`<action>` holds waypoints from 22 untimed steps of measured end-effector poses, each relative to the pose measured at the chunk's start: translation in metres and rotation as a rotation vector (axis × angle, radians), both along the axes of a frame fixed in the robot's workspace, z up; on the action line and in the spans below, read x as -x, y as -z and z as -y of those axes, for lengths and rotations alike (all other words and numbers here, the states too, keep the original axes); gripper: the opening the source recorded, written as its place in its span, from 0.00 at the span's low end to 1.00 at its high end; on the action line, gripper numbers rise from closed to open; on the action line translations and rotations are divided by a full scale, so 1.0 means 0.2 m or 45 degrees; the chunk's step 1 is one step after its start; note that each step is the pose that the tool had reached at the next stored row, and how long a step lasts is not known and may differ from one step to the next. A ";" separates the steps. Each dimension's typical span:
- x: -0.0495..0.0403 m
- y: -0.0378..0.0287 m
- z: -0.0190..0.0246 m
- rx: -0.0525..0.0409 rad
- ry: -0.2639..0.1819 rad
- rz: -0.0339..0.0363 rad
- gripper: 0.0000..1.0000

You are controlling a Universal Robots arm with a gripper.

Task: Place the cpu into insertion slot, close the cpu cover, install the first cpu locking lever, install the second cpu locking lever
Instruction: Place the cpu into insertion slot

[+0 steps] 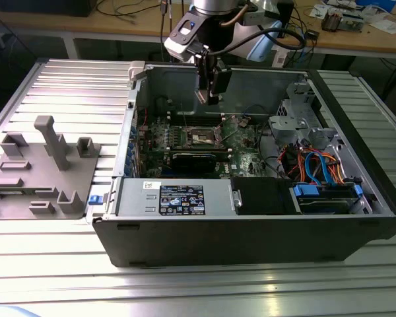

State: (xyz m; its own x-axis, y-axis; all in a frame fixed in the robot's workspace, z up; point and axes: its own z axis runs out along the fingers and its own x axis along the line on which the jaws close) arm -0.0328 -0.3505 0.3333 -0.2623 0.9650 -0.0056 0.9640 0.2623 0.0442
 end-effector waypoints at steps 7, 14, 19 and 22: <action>0.000 0.001 0.000 0.000 0.019 0.0000 0.54; 0.000 0.002 0.000 0.000 0.041 0.0001 0.54; 0.000 0.003 0.000 0.000 0.057 0.0000 0.54; 0.000 0.005 0.000 0.000 0.090 0.0001 0.54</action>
